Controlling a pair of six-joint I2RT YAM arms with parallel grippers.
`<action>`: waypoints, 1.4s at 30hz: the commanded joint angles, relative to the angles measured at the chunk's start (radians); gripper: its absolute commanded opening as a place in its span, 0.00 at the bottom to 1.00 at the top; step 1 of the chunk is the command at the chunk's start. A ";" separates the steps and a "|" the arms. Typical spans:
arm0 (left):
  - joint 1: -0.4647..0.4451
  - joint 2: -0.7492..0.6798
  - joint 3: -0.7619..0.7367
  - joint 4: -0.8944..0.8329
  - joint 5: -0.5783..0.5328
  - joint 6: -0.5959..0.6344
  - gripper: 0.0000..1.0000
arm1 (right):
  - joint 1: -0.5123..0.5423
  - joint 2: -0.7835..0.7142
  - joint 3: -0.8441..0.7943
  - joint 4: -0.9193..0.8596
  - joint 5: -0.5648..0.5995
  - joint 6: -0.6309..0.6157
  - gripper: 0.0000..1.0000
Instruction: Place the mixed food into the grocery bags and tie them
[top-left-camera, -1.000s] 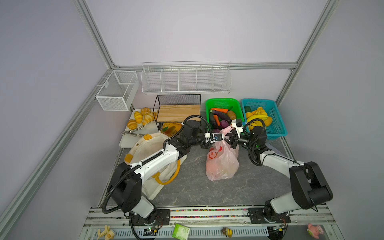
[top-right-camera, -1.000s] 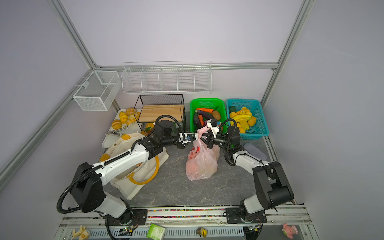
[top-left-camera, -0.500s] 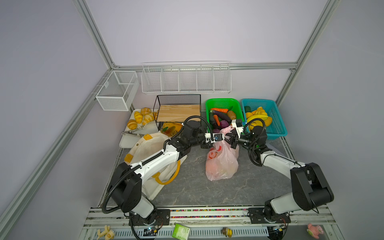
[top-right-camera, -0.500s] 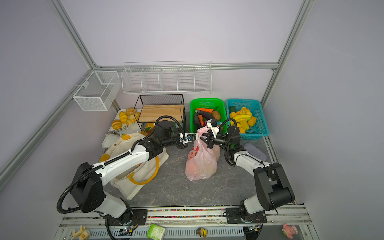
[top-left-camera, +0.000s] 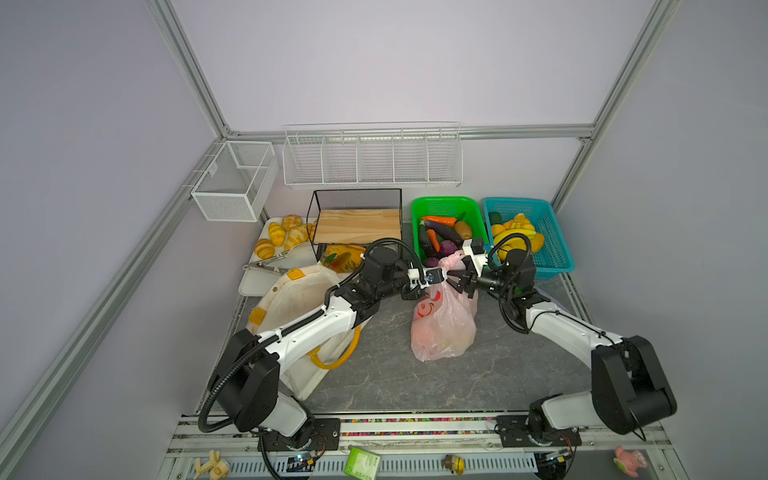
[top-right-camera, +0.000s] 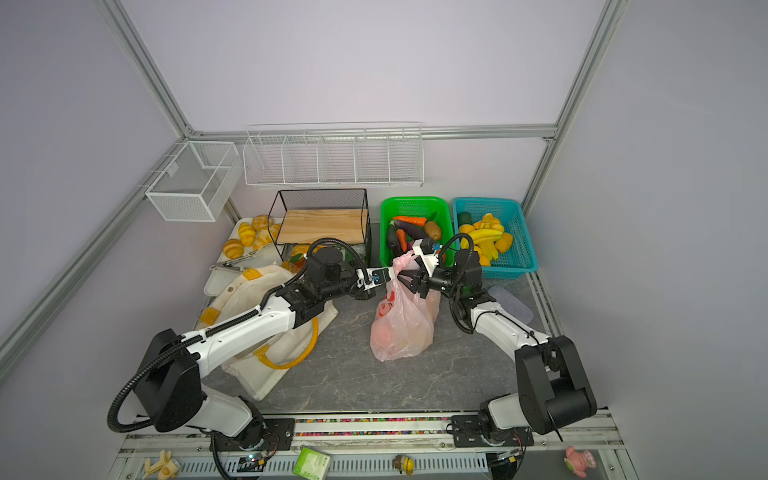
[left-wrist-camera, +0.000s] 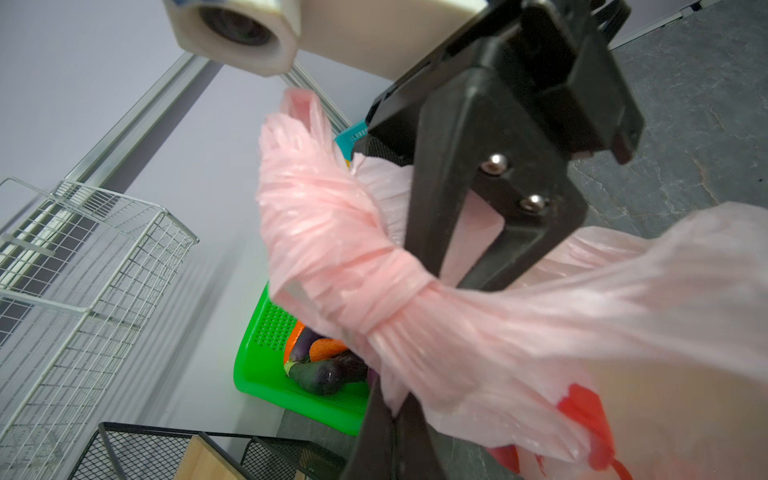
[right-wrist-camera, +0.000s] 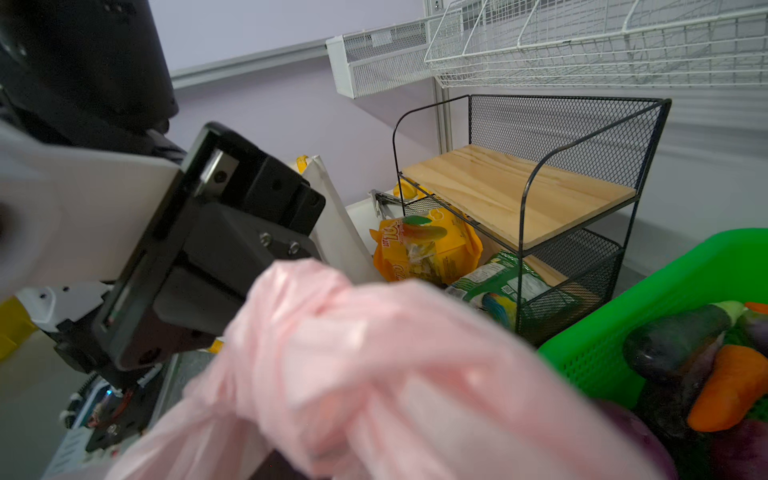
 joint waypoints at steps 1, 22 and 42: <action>-0.001 -0.022 -0.017 0.029 -0.017 -0.013 0.00 | -0.009 -0.061 0.027 -0.143 0.037 -0.110 0.52; -0.001 -0.011 -0.019 0.046 0.003 -0.001 0.00 | -0.141 -0.029 0.413 -0.697 -0.117 -0.133 0.83; -0.001 -0.013 -0.013 0.032 -0.004 0.013 0.00 | -0.147 0.059 0.464 -0.661 -0.254 -0.049 0.41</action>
